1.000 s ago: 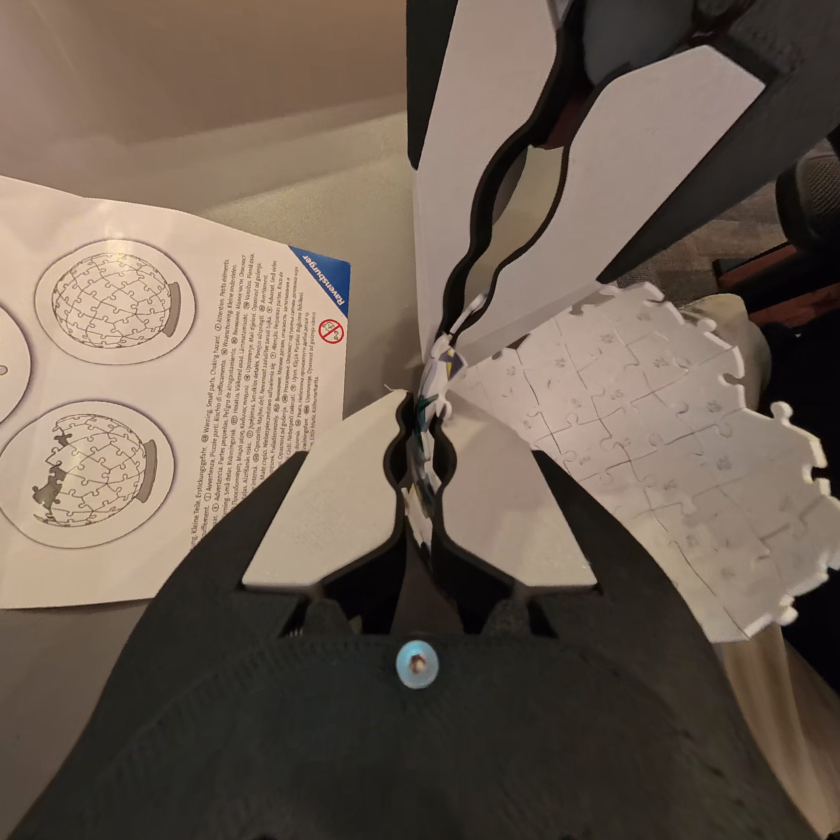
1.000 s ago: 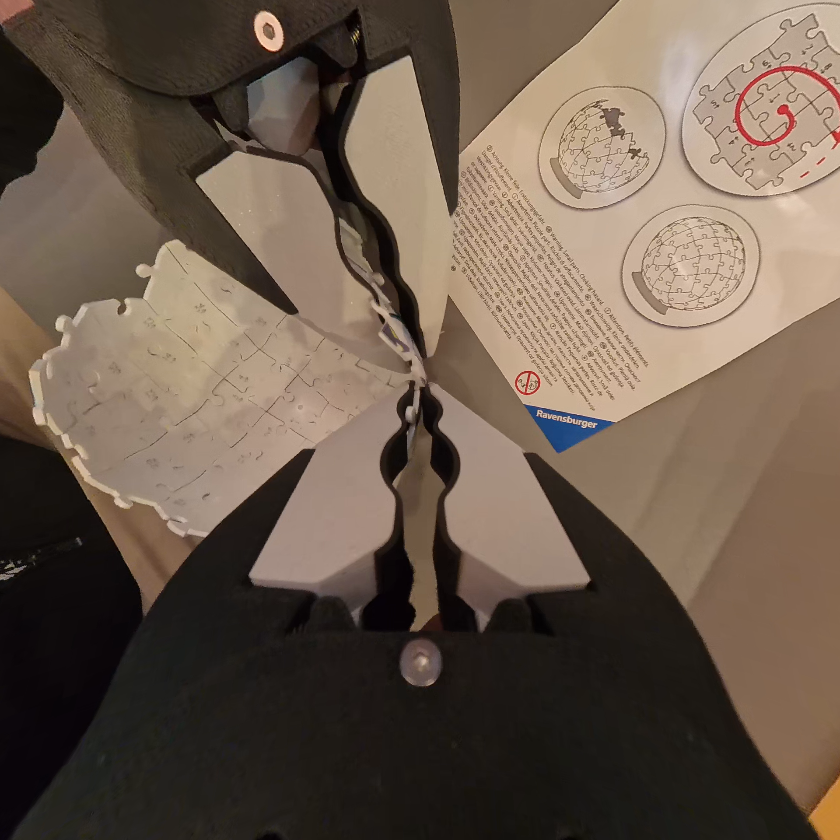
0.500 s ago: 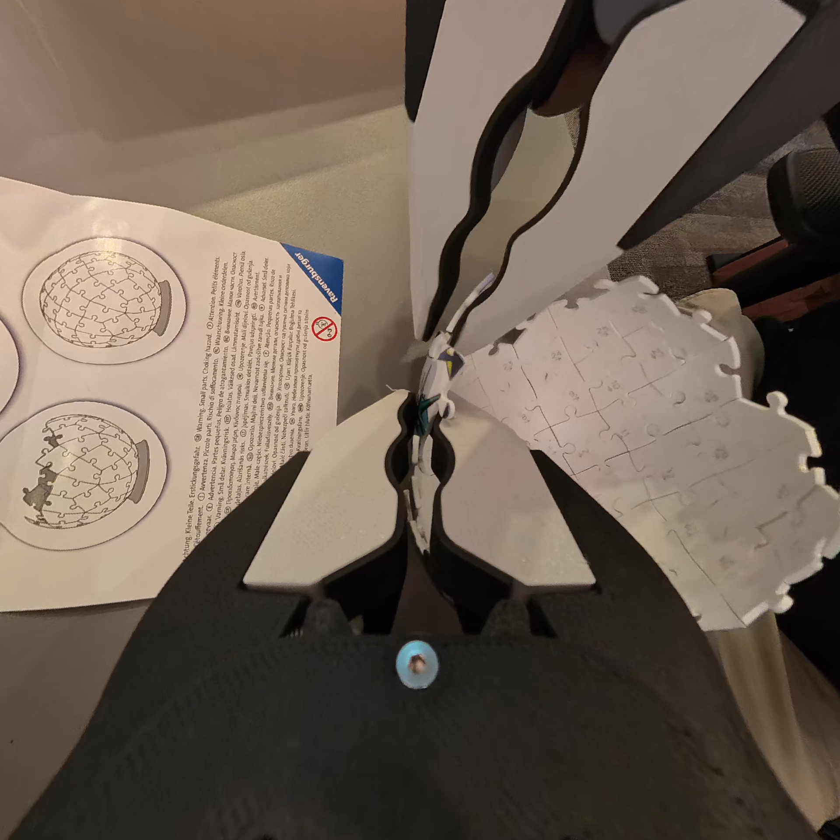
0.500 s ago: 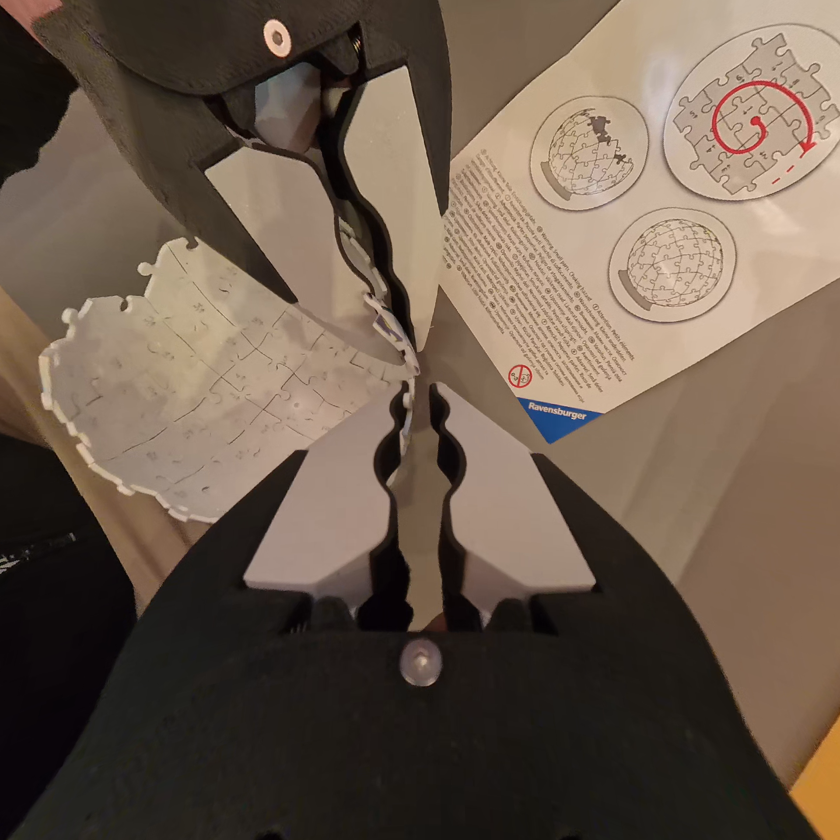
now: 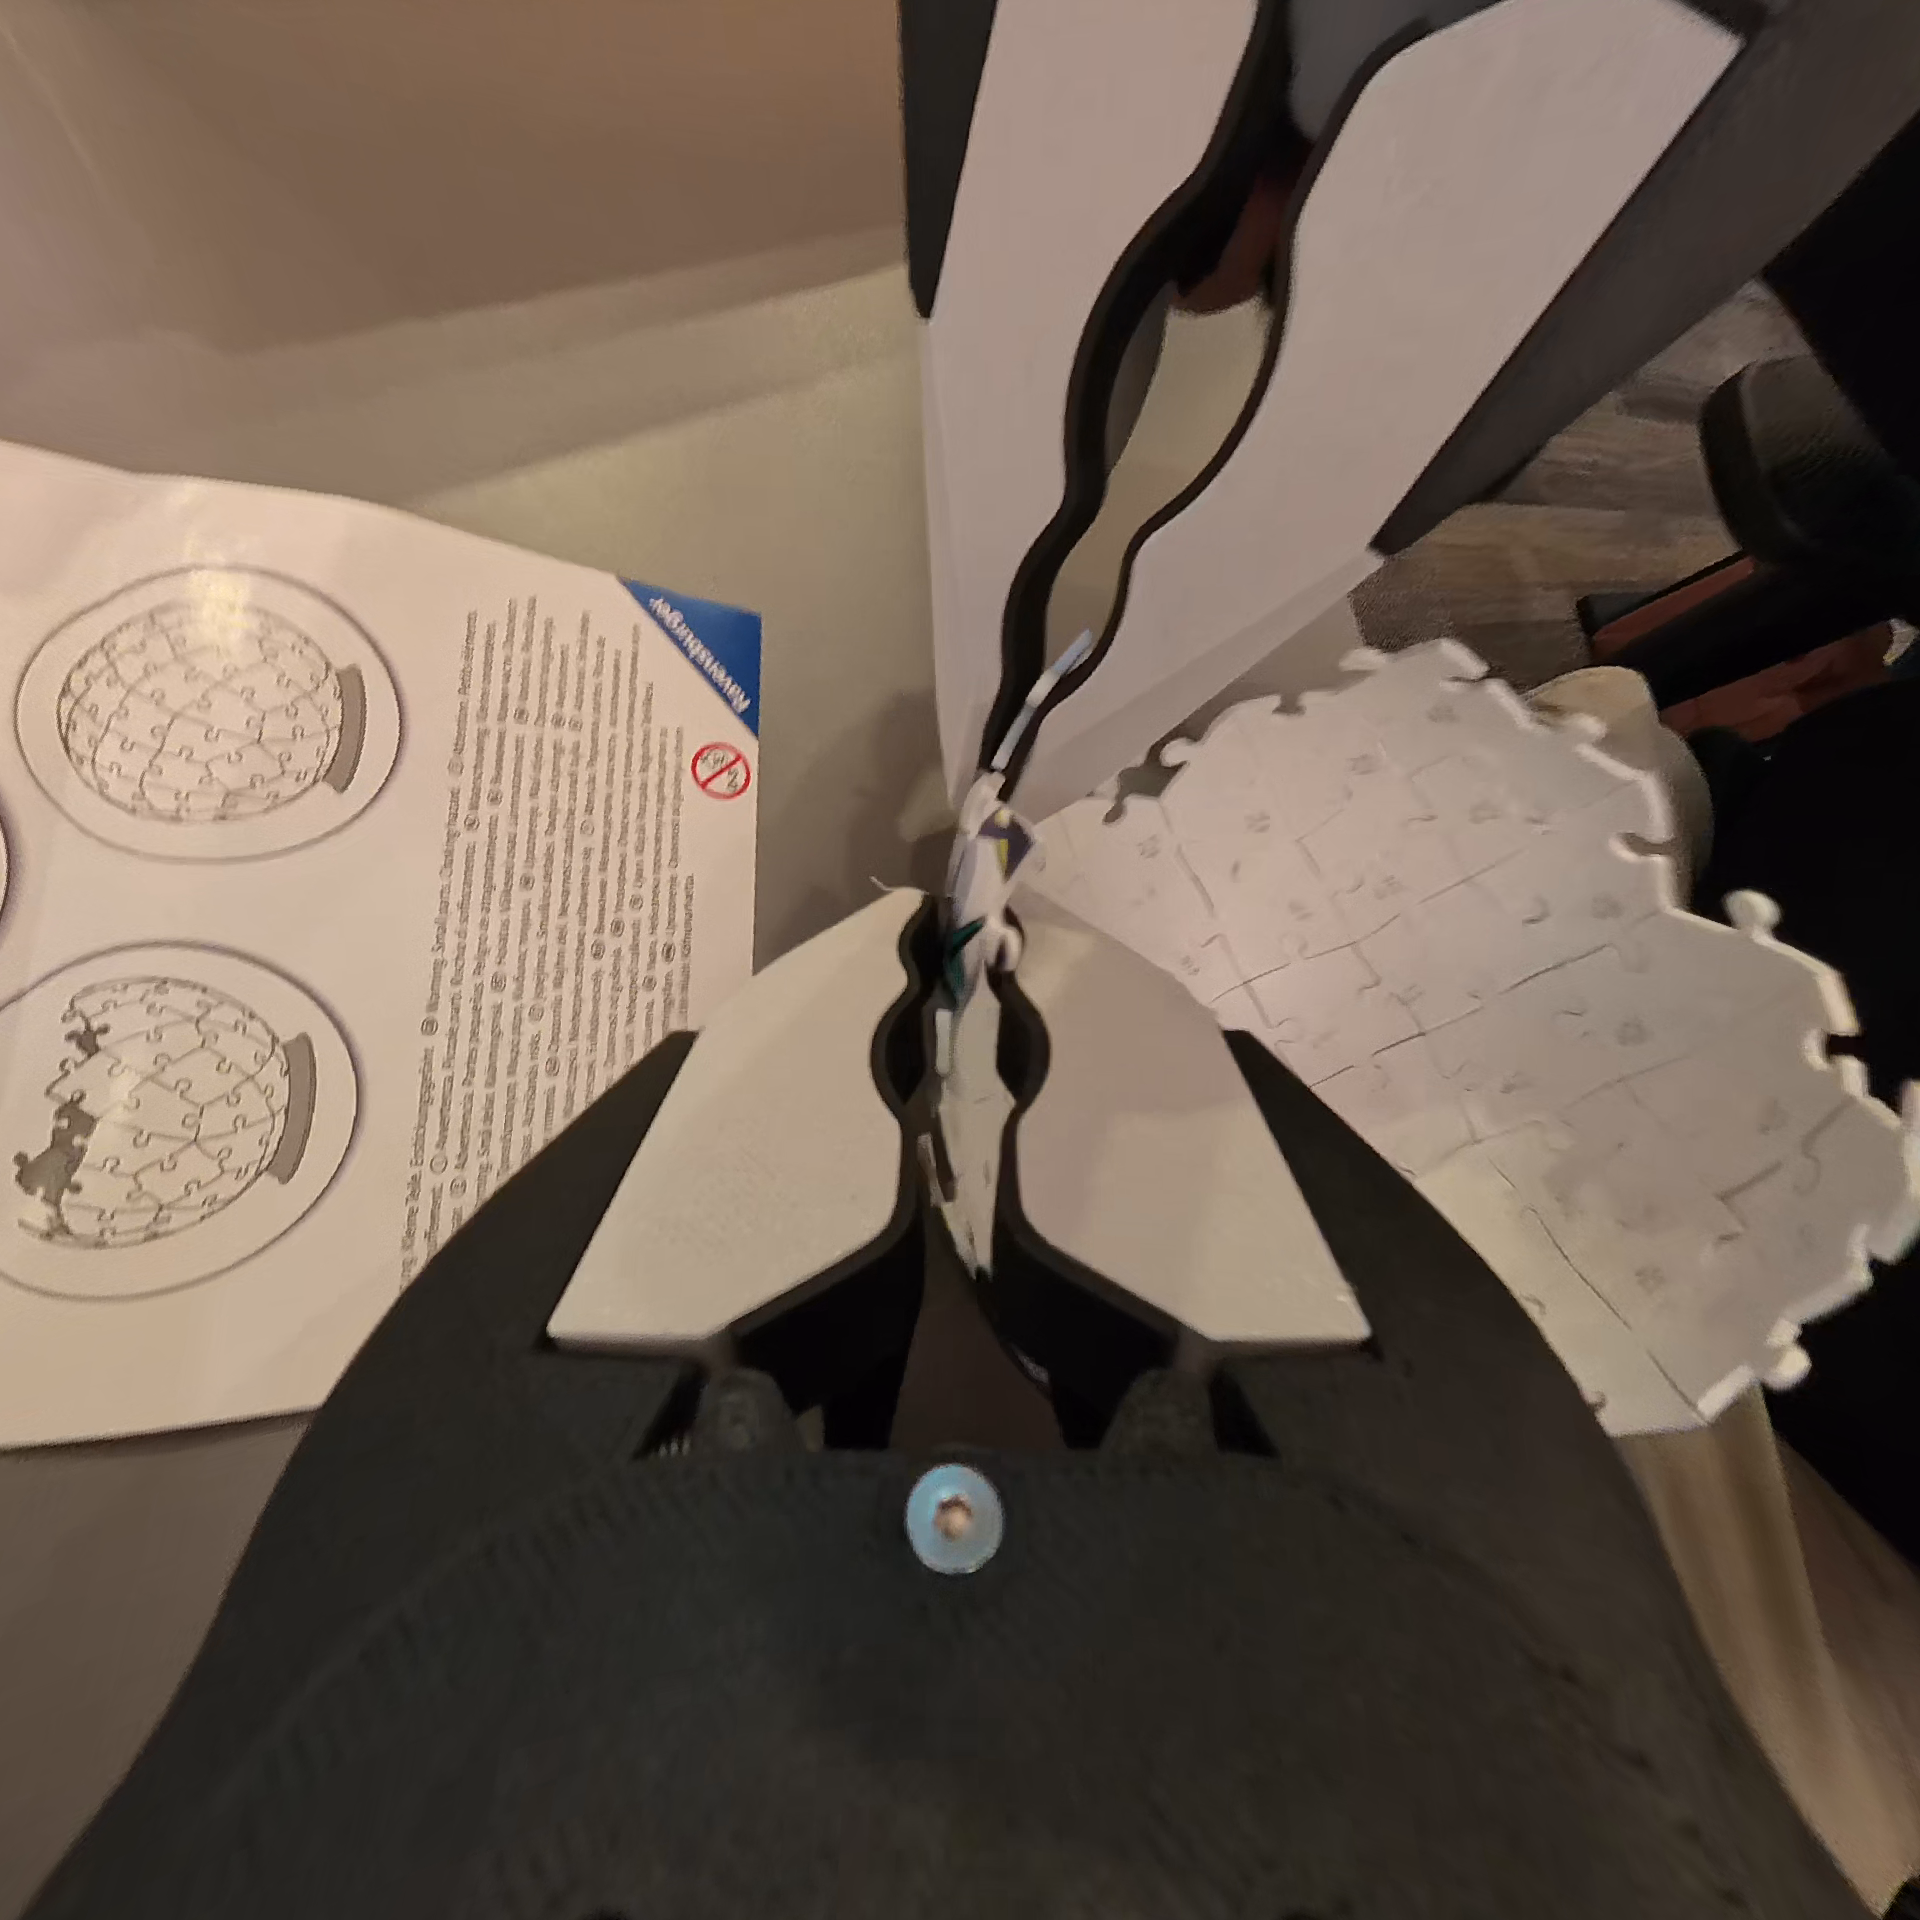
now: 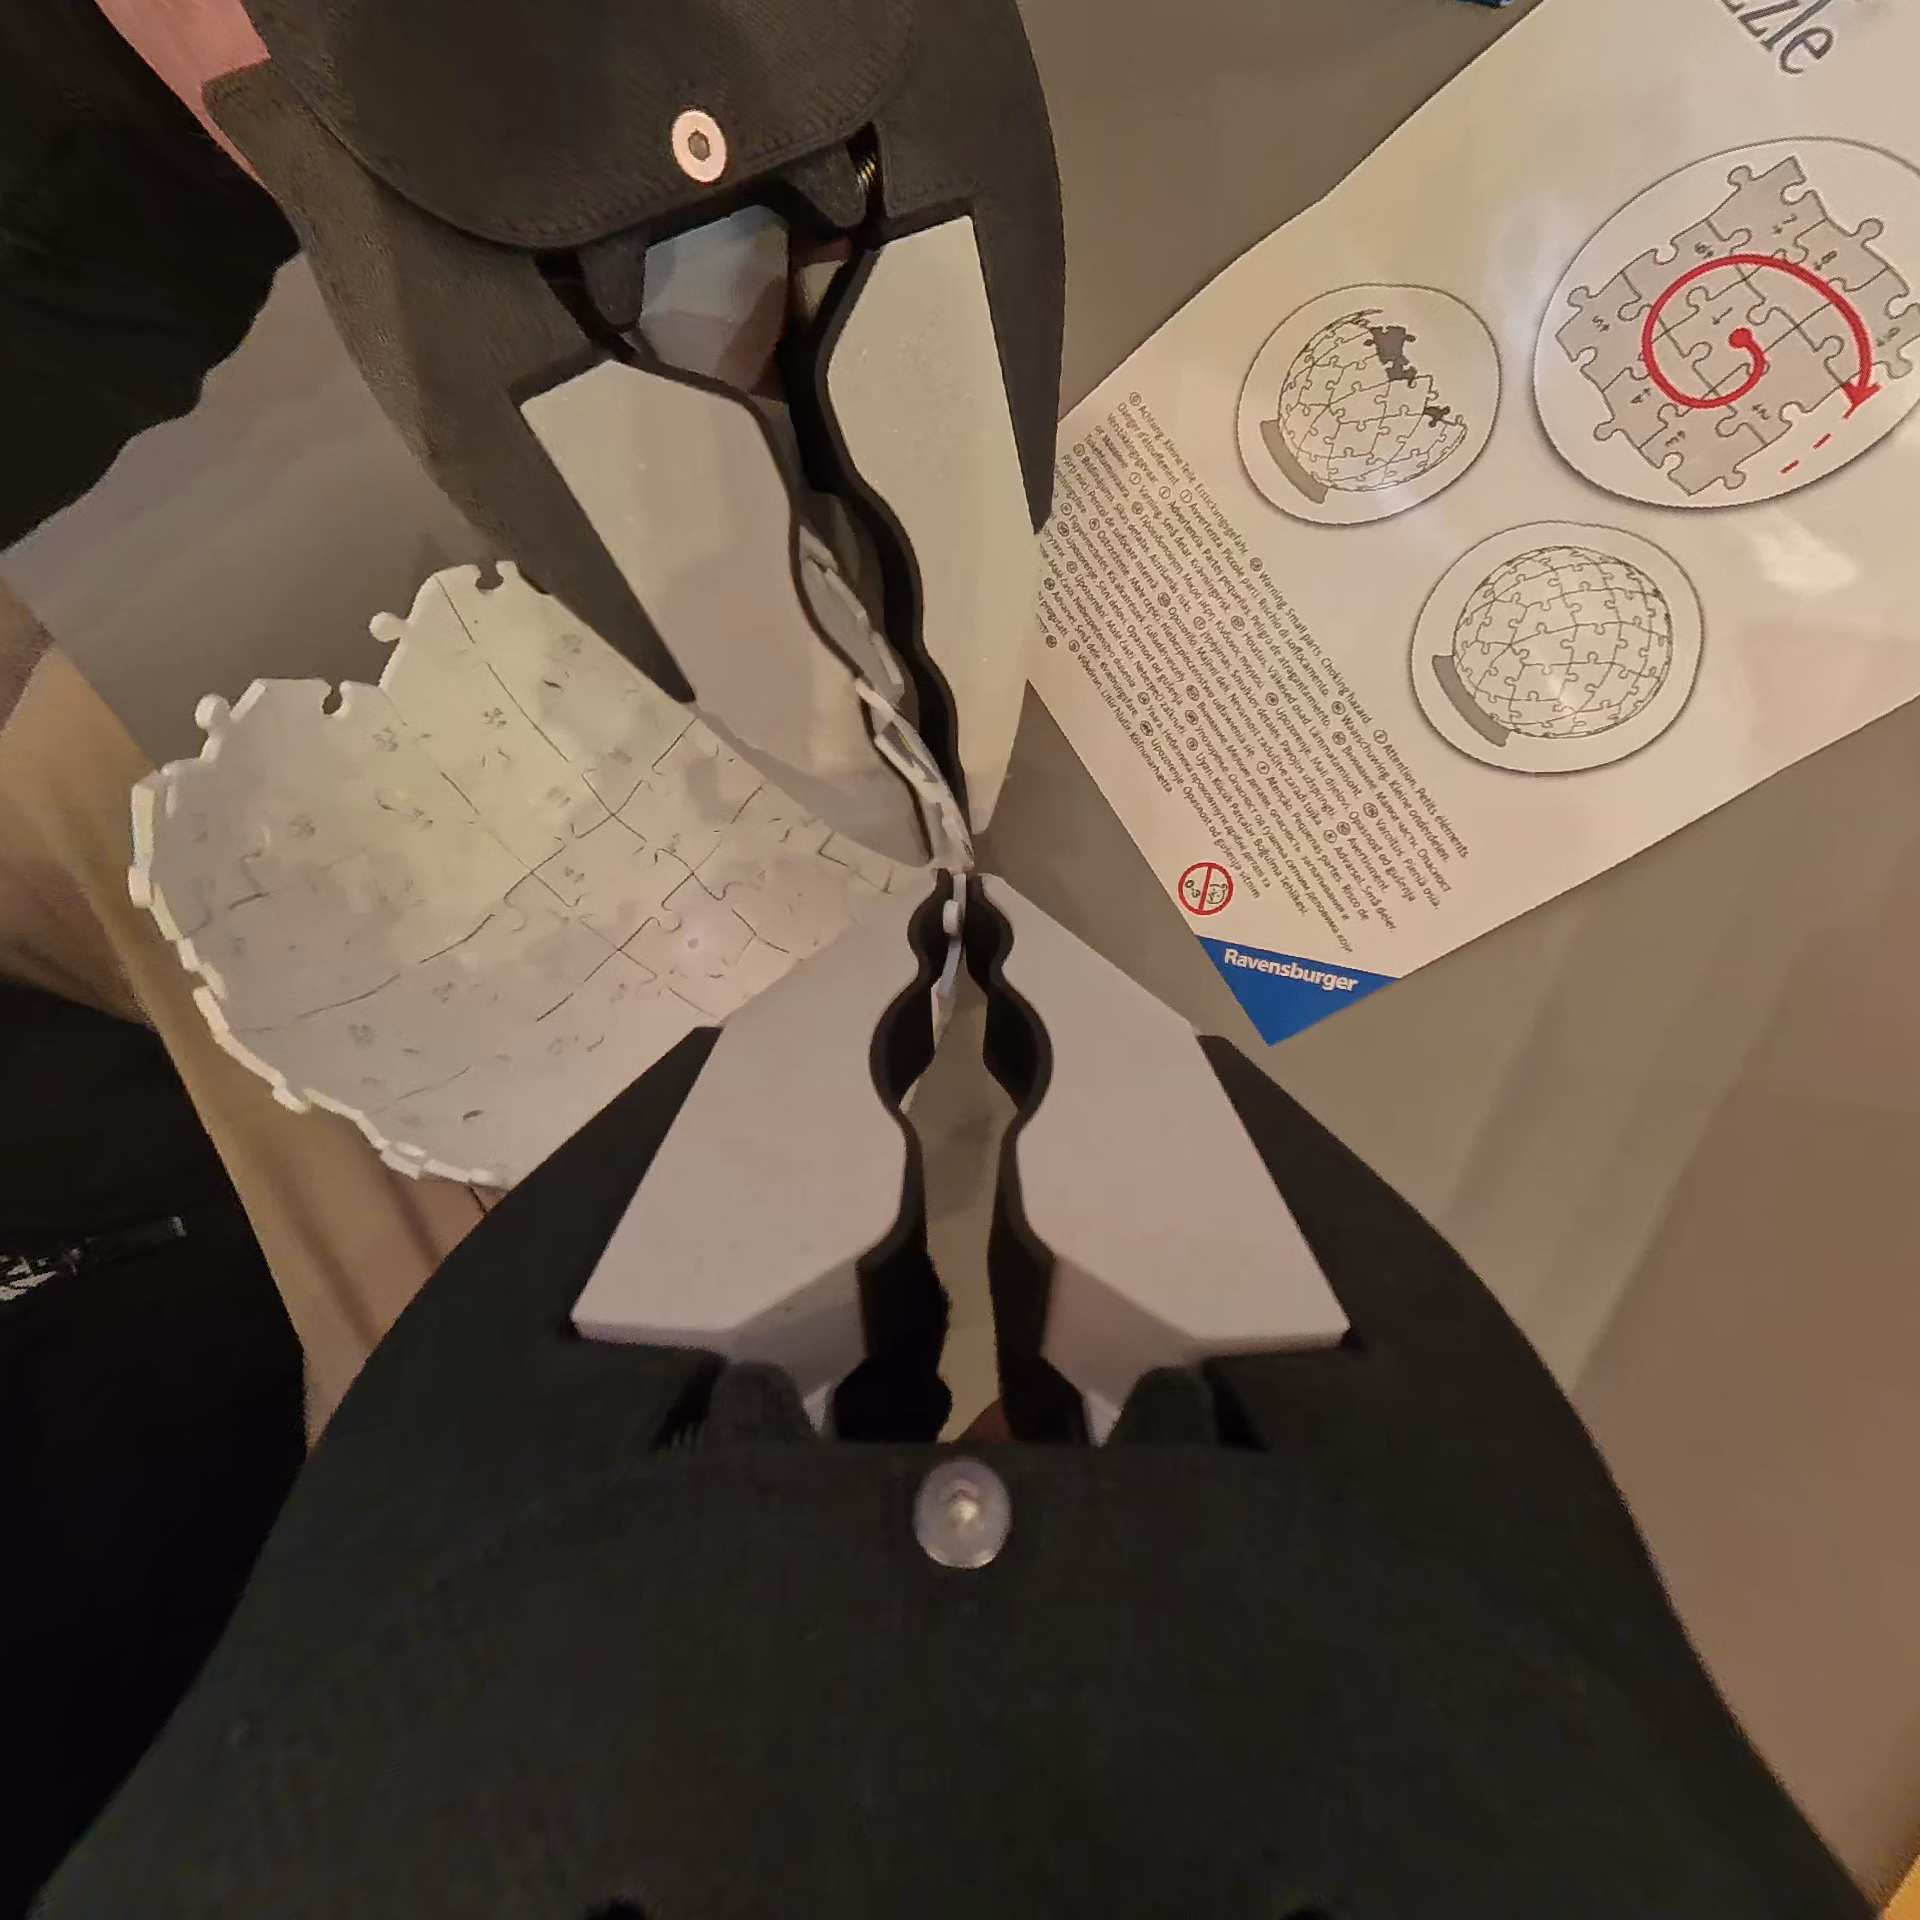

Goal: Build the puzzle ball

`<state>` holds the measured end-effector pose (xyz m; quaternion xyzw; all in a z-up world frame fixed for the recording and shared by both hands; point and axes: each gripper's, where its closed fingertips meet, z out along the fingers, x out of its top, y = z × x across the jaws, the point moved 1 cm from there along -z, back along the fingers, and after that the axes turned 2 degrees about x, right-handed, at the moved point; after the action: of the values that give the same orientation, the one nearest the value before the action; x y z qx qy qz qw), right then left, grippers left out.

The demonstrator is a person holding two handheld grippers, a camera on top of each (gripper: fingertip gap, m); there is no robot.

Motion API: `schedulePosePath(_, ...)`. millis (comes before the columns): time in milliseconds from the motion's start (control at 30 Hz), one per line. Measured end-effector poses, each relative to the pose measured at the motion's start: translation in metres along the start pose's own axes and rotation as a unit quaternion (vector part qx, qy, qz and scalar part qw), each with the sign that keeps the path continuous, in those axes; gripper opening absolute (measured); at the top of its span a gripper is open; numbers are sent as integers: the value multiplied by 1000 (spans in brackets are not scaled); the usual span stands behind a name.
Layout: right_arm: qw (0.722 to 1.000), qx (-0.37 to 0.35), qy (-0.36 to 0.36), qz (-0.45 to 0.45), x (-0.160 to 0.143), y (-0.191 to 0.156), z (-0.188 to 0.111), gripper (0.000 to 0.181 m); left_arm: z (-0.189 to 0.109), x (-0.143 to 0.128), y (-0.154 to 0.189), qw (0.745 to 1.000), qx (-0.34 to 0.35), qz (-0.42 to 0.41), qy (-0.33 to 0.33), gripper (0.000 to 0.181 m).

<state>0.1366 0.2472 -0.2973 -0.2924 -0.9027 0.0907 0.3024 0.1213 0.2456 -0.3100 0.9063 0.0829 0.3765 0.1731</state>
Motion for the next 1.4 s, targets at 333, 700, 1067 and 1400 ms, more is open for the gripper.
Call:
schedulePosePath(333,1000,-6,11,4,3,1,0,1,4,2,-1,1000,6,10,-10,5)
schedulePosePath(700,999,16,10,27,0,-1,1,1,5,0,3,999,6,31,-19,5)
schedulePosePath(1067,1000,0,12,20,0,0,-2,3,4,2,1,999,17,37,-19,4)
schedulePosePath(1400,1000,7,10,20,-1,-1,-1,1,5,0,3,999,13,42,-29,5)
